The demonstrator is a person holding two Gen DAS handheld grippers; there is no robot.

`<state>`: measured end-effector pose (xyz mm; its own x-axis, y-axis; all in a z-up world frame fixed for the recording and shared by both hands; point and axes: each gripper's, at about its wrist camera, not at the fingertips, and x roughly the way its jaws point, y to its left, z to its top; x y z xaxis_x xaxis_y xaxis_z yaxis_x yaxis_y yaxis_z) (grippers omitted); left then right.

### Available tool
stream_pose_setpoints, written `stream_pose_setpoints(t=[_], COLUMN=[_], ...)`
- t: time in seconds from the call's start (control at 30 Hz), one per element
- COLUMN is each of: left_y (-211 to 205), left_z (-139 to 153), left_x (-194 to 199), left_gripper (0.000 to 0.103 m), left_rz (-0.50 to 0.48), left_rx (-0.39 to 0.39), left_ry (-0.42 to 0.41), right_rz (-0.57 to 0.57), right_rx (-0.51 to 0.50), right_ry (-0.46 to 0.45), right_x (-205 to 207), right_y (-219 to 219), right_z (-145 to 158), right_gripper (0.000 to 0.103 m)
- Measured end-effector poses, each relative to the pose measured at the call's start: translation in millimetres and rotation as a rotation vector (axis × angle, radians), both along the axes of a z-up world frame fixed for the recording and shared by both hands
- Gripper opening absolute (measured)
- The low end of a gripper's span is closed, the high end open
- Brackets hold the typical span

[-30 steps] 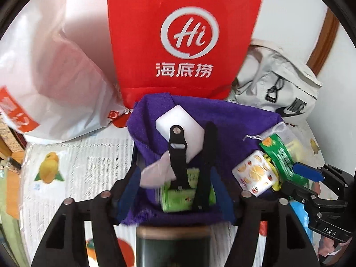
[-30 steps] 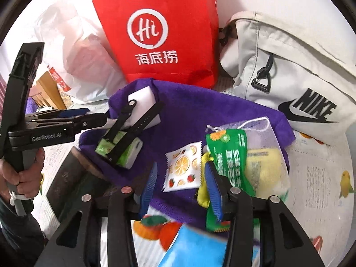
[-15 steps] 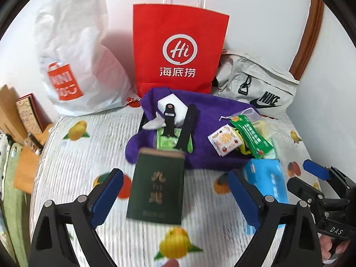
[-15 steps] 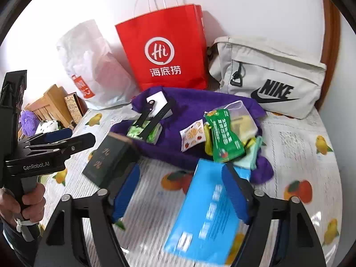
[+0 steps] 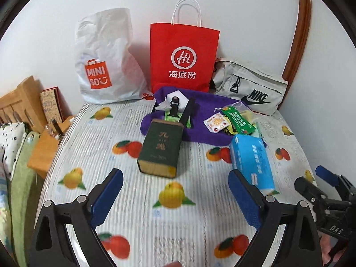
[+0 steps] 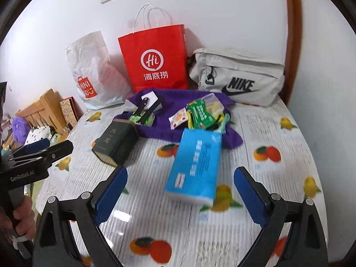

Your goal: Organize soft objects

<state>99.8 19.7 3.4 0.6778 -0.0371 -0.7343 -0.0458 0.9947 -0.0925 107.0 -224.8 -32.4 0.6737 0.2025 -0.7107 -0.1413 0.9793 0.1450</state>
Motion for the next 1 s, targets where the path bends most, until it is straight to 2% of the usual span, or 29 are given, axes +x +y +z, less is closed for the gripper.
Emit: stream_pose_setpoints(t=[0.1,0.23,0.33,0.43,0.57,1.0], left_y=[-6,-13,-19,-24,-28,-25], left_z=[1,4,5,6,7,5], left_x=[-21,-49,-66,-79,-88,-95], left_gripper=[0.096,0.096,0.102,0.102,0.102,0.102], left_rz=[0.000,0.000,0.007,-0.008,-0.014,0.005], left_rx=[0.025,0.022,0.032,0.035,0.059,0.050], left_ry=[-0.018,-0.042,-0.062,-0.080,-0.082,-0.066], right_rz=[-0.007,-0.005,-0.009,-0.006,-0.014,-0.024], right_rx=[-0.026,0.010,0.013,0.009,0.002,-0.025], right_ry=[0.001,0.015,0.021,0.007,-0.008,-0.031], right_x=[-20,-44,-59,-72,-84,-94], right_y=[0,-4,-7,-7,-9,-11], right_z=[-3,-9,-13,-14,-13,-9], right_gripper=[0.096,0.096,0.099,0.101,0.103,0.103])
